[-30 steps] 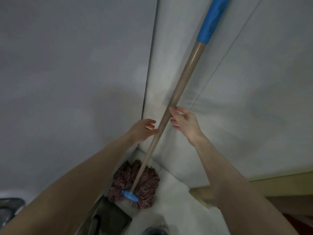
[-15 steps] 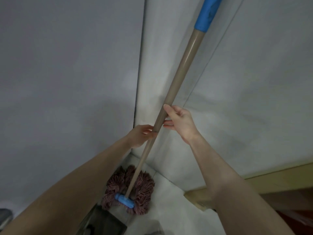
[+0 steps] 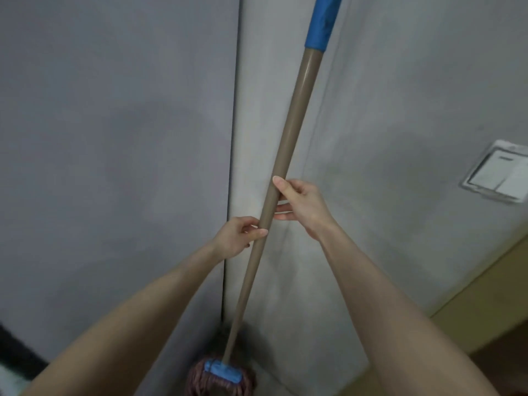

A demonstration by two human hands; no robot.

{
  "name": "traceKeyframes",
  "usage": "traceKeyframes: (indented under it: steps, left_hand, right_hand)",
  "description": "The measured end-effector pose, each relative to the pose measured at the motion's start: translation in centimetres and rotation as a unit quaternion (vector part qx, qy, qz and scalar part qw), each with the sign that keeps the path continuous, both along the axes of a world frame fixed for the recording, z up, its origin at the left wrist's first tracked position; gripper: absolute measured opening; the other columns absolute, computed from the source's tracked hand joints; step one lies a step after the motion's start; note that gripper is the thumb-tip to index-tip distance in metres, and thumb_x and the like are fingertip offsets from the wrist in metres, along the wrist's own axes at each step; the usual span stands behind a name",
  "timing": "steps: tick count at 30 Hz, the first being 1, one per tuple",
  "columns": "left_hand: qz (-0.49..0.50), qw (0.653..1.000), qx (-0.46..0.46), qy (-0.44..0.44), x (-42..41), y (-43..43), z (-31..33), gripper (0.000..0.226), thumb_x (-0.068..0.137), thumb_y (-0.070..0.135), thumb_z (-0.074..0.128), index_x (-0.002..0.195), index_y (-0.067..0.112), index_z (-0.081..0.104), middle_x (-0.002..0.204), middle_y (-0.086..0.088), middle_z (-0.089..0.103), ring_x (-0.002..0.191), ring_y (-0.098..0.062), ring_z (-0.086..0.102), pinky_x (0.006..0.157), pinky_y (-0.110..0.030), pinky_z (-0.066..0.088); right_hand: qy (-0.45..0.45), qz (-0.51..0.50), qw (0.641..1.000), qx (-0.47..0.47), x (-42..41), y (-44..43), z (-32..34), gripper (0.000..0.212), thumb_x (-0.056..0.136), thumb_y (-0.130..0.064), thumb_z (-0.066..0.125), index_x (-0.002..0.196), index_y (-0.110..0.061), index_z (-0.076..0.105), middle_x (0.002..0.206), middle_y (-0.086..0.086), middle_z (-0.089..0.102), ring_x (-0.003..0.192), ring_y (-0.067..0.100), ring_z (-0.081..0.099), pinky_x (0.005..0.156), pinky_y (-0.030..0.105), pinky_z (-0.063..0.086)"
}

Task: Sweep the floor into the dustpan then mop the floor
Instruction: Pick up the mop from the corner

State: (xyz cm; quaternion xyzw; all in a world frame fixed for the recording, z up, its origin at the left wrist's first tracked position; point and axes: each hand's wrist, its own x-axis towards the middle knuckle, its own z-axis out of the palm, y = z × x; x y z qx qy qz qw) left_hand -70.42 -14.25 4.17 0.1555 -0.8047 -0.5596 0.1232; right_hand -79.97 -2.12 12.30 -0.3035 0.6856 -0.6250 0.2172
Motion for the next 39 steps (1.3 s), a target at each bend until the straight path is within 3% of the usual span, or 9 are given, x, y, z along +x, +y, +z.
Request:
traceKeyframes:
  steps: [3, 10, 16, 19, 21, 27, 34, 39]
  left_hand:
    - [0.025, 0.999, -0.023, 0.027, 0.6, 2.1, 4.2, 0.001, 0.091, 0.017, 0.062, 0.092, 0.016, 0.063, 0.081, -0.006, 0.060, 0.082, -0.016, 0.055, 0.066, -0.024, 0.046]
    - [0.109, 0.987, -0.089, 0.079, 3.2, 10.4, 13.1, 0.006, 0.092, 0.018, 0.061, 0.092, 0.012, 0.063, 0.077, -0.002, 0.061, 0.077, -0.014, 0.056, 0.072, -0.030, 0.048]
    - [0.206, 0.962, -0.143, 0.104, 7.5, 17.8, 18.5, 0.011, 0.093, 0.020, 0.060, 0.091, 0.009, 0.062, 0.085, -0.011, 0.062, 0.082, -0.019, 0.058, 0.076, -0.034, 0.050]
    - [0.258, 0.942, -0.185, 0.107, 10.8, 21.4, 21.5, 0.012, 0.093, 0.021, 0.060, 0.090, 0.010, 0.064, 0.085, -0.011, 0.065, 0.081, -0.018, 0.061, 0.077, -0.035, 0.053]
    - [0.282, 0.930, -0.207, 0.111, 12.4, 23.0, 23.1, 0.014, 0.093, 0.022, 0.060, 0.088, 0.010, 0.065, 0.083, -0.010, 0.066, 0.080, -0.019, 0.063, 0.077, -0.035, 0.054]
    - [0.358, 0.883, -0.277, 0.119, 19.8, 28.3, 28.4, 0.023, 0.092, 0.031, 0.061, 0.093, 0.010, 0.071, 0.087, -0.012, 0.072, 0.083, -0.025, 0.069, 0.080, -0.041, 0.057]
    - [0.437, 0.835, -0.301, 0.146, 31.8, 34.8, 32.2, 0.032, 0.090, 0.030, 0.063, 0.086, -0.001, 0.068, 0.076, -0.020, 0.067, 0.069, -0.028, 0.064, 0.077, -0.053, 0.055]
    - [0.498, 0.799, -0.317, 0.118, 41.6, 39.9, 32.0, 0.038, 0.091, 0.029, 0.062, 0.095, -0.008, 0.067, 0.088, -0.032, 0.067, 0.070, -0.026, 0.062, 0.076, -0.052, 0.053]
  right_hand:
    - [0.025, 0.013, 0.999, -0.018, 0.5, 1.8, 4.3, 0.023, 0.092, -0.033, 0.061, 0.083, -0.012, 0.065, 0.072, 0.004, 0.066, 0.058, 0.019, 0.069, 0.061, 0.035, 0.061]
    - [0.090, 0.093, 0.989, -0.069, 2.1, 9.0, 13.4, 0.029, 0.093, -0.034, 0.060, 0.089, -0.006, 0.064, 0.079, 0.012, 0.064, 0.071, 0.033, 0.067, 0.070, 0.045, 0.059]
    - [0.122, 0.173, 0.971, -0.111, 5.4, 14.4, 19.1, 0.033, 0.092, -0.033, 0.062, 0.091, -0.001, 0.067, 0.075, 0.013, 0.062, 0.063, 0.030, 0.066, 0.060, 0.039, 0.060]
    - [0.136, 0.217, 0.958, -0.128, 7.9, 17.2, 22.1, 0.027, 0.090, -0.034, 0.064, 0.079, -0.009, 0.067, 0.067, 0.006, 0.064, 0.051, 0.020, 0.066, 0.049, 0.032, 0.058]
    - [0.146, 0.232, 0.952, -0.137, 9.3, 18.2, 23.8, 0.028, 0.089, -0.037, 0.065, 0.076, -0.012, 0.068, 0.068, 0.005, 0.065, 0.054, 0.024, 0.068, 0.051, 0.034, 0.059]
    - [0.174, 0.294, 0.922, -0.184, 15.8, 21.9, 29.6, 0.049, 0.087, -0.042, 0.066, 0.093, 0.007, 0.068, 0.082, 0.018, 0.068, 0.060, 0.032, 0.071, 0.049, 0.035, 0.057]
    - [0.190, 0.382, 0.873, -0.235, 26.8, 26.5, 33.9, 0.041, 0.088, -0.044, 0.063, 0.082, -0.003, 0.065, 0.081, 0.016, 0.069, 0.060, 0.028, 0.072, 0.050, 0.035, 0.057]
    - [0.184, 0.447, 0.840, -0.246, 36.2, 29.4, 34.0, 0.044, 0.090, -0.044, 0.061, 0.092, 0.000, 0.066, 0.088, 0.014, 0.072, 0.068, 0.029, 0.073, 0.058, 0.043, 0.060]
